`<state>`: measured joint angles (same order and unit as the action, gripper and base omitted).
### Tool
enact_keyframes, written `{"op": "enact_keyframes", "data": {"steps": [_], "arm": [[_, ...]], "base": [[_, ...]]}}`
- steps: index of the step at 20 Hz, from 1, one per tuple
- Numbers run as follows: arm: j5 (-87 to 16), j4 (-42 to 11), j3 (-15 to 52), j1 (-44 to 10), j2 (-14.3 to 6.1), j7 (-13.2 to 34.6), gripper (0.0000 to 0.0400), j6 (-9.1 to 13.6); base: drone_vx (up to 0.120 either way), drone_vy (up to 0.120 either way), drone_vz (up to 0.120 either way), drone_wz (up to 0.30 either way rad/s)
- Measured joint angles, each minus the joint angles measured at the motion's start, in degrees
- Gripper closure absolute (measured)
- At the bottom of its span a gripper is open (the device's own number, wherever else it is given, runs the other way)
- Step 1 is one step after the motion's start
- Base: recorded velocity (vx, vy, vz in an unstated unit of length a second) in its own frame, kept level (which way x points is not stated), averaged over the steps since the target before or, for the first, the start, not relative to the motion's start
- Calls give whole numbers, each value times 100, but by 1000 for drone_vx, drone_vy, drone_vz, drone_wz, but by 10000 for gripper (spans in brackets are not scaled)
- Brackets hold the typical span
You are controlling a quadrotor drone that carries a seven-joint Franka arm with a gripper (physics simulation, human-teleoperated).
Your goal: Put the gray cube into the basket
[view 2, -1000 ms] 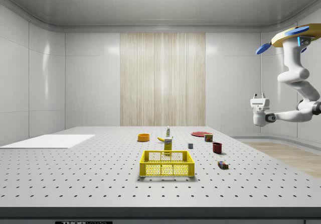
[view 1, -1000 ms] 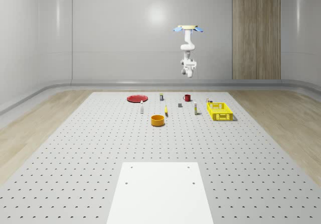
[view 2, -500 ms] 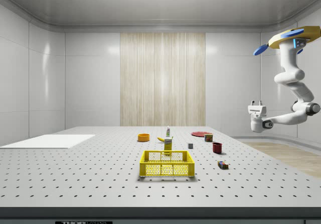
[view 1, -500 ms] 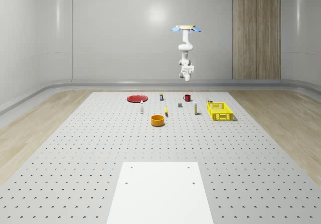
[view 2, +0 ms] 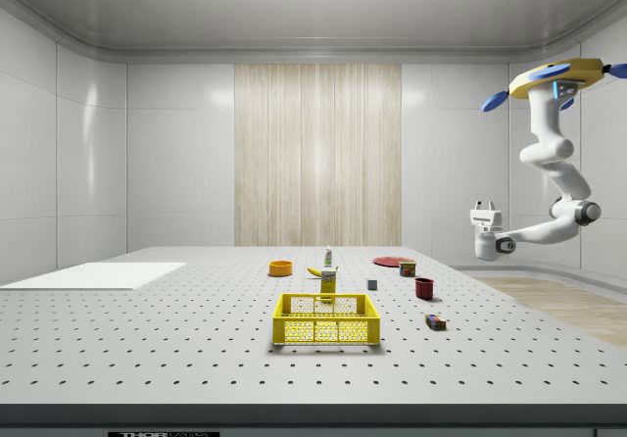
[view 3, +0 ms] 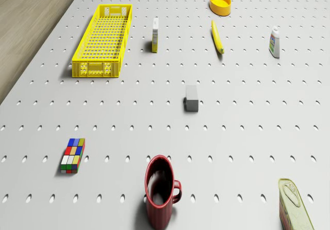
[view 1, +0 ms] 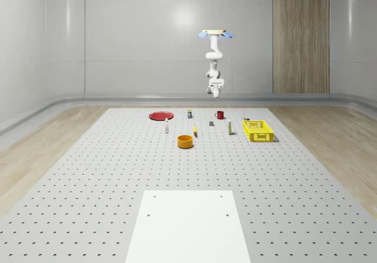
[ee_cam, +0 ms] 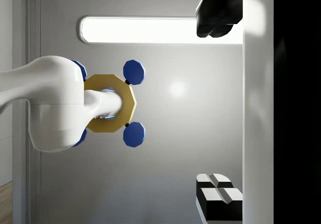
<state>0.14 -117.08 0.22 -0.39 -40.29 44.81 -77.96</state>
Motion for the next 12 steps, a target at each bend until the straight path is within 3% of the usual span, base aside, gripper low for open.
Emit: {"op": "enact_keyframes", "data": {"steps": [8, 12], "arm": [[1, 15, 4, -6, -7, -2, 0, -12], [-1, 8, 7, -9, -18, -3, 0, -27]], "base": [[120, -120, 0, 0], [120, -20, 0, 0]]}}
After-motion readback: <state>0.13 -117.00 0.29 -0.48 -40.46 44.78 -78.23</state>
